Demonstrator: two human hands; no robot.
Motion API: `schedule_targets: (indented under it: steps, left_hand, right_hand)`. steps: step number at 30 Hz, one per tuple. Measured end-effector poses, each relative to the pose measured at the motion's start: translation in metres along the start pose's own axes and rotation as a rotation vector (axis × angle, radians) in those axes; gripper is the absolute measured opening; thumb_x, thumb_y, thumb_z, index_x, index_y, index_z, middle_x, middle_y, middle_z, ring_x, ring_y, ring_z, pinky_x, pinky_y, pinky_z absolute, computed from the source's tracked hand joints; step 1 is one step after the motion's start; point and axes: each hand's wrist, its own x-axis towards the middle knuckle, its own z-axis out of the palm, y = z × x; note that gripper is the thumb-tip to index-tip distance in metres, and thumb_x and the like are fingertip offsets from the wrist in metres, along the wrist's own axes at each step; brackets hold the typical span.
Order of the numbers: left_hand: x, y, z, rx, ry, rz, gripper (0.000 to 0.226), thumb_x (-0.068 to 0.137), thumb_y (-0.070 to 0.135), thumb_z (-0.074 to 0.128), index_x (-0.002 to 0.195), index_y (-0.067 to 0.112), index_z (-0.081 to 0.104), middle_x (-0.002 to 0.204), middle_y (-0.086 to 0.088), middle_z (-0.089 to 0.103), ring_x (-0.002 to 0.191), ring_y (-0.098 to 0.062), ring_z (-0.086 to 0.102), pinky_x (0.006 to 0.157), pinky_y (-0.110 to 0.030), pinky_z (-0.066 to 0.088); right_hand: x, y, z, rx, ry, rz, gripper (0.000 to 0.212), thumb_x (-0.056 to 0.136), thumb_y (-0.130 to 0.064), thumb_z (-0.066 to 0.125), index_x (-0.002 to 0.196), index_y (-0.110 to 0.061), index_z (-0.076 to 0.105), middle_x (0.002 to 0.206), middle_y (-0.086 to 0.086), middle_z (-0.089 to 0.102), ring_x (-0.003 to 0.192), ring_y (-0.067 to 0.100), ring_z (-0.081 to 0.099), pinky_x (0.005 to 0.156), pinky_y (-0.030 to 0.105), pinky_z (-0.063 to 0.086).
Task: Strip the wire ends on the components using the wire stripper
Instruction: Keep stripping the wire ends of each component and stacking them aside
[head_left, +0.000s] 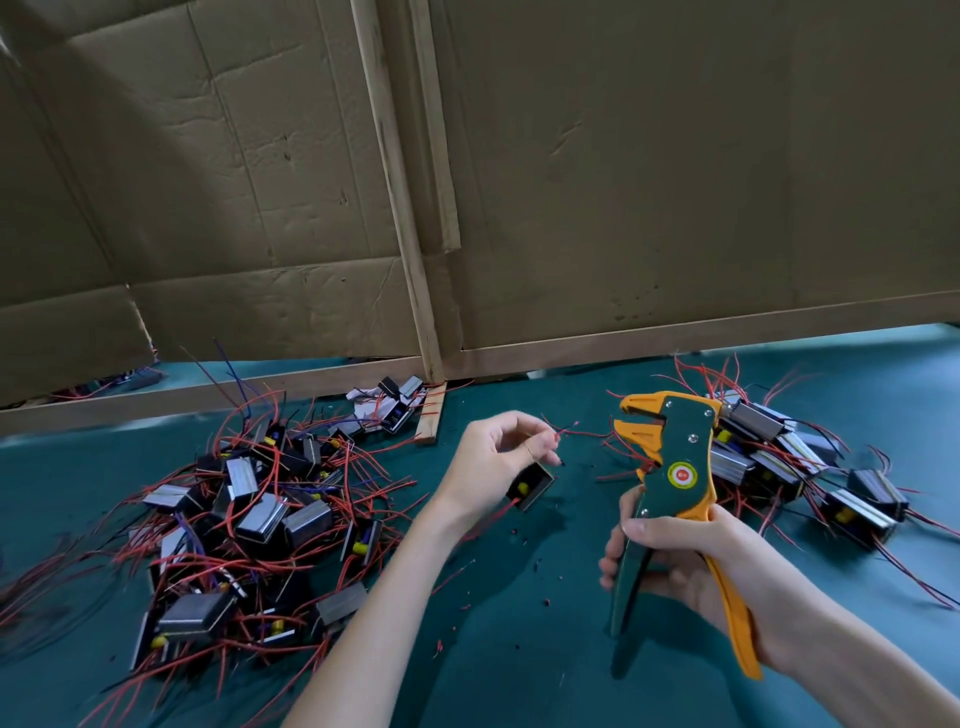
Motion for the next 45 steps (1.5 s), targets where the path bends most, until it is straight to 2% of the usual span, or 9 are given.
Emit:
schedule_targets:
  steps: [6,11,16,21,27,33,38,42,45]
  left_hand:
    - [-0.008,0.042,-0.019,-0.180,-0.162,0.040,0.011,0.089,0.009,0.063,0.085,0.012,0.073,0.080,-0.011,0.072,0.080,-0.015,0.067,0.075,-0.019,0.050]
    - [-0.012,0.057,-0.013,-0.114,-0.247,0.042,0.010,0.089,0.008,0.063,0.084,0.011,0.071,0.080,-0.010,0.072,0.068,-0.008,0.061,0.070,-0.019,0.050]
    - [-0.014,0.062,-0.010,-0.052,-0.262,0.009,0.009,0.090,0.009,0.062,0.085,0.009,0.069,0.069,-0.002,0.068,0.065,-0.007,0.062,0.071,-0.020,0.050]
    - [-0.016,0.064,-0.014,-0.012,-0.273,-0.008,0.010,0.090,0.014,0.065,0.081,0.014,0.071,0.070,-0.006,0.063,0.064,-0.014,0.059,0.076,-0.037,0.046]
    - [-0.018,0.068,-0.025,0.062,-0.341,-0.014,0.013,0.090,0.013,0.064,0.080,0.015,0.072,0.066,0.007,0.064,0.065,-0.012,0.058,0.074,-0.035,0.046]
    - [-0.020,0.072,-0.035,0.072,-0.390,-0.039,0.013,0.088,0.011,0.065,0.078,0.016,0.072,0.068,-0.002,0.064,0.067,-0.015,0.059,0.065,-0.024,0.047]
    - [-0.020,0.067,-0.036,0.135,-0.384,-0.065,0.009,0.089,0.012,0.065,0.085,0.011,0.073,0.070,-0.003,0.065,0.069,-0.013,0.058,0.073,-0.028,0.046]
    - [-0.017,0.062,-0.039,0.152,-0.343,-0.065,0.010,0.090,0.015,0.065,0.084,0.013,0.073,0.074,-0.007,0.066,0.072,-0.016,0.058,0.077,-0.030,0.045]
    - [-0.013,0.057,-0.040,0.184,-0.282,-0.063,0.010,0.090,0.017,0.065,0.086,0.012,0.073,0.075,-0.004,0.067,0.072,-0.012,0.058,0.074,-0.022,0.046]
  right_hand:
    - [-0.006,-0.002,0.008,-0.011,-0.087,0.013,0.029,0.050,-0.006,0.084,0.074,-0.005,0.068,0.073,0.030,0.061,0.068,0.042,0.064,0.068,0.049,0.056]
    - [-0.013,-0.009,0.017,-0.011,-0.140,-0.029,0.020,0.057,0.004,0.077,0.074,-0.003,0.067,0.073,0.029,0.058,0.067,0.041,0.063,0.065,0.047,0.056]
    - [-0.018,-0.011,0.017,-0.047,-0.157,-0.048,0.025,0.054,-0.004,0.081,0.076,-0.005,0.068,0.075,0.030,0.059,0.069,0.041,0.063,0.067,0.045,0.056]
    - [-0.020,-0.011,0.015,-0.110,-0.181,-0.040,0.028,0.057,-0.009,0.084,0.079,-0.006,0.067,0.077,0.028,0.060,0.071,0.041,0.063,0.070,0.044,0.056]
    - [-0.024,-0.013,0.018,-0.224,-0.184,-0.023,0.032,0.058,-0.025,0.090,0.074,-0.010,0.067,0.069,0.025,0.060,0.064,0.037,0.063,0.063,0.039,0.055]
    - [-0.028,-0.005,0.029,-0.296,-0.068,-0.026,0.037,0.053,-0.035,0.086,0.059,-0.010,0.059,0.052,0.024,0.055,0.043,0.027,0.054,0.045,0.025,0.046]
    - [-0.024,0.012,0.038,-0.221,0.044,-0.085,0.040,0.056,-0.030,0.085,0.051,-0.009,0.051,0.045,0.018,0.045,0.035,0.025,0.043,0.039,0.028,0.043]
    - [-0.018,0.008,0.031,-0.012,-0.199,0.016,0.042,0.048,-0.021,0.096,0.074,-0.005,0.067,0.069,0.027,0.060,0.063,0.039,0.063,0.062,0.045,0.056]
    - [-0.009,0.009,0.020,0.086,-0.153,0.012,0.047,0.045,-0.017,0.097,0.082,-0.005,0.070,0.076,0.027,0.062,0.070,0.042,0.065,0.071,0.051,0.056]
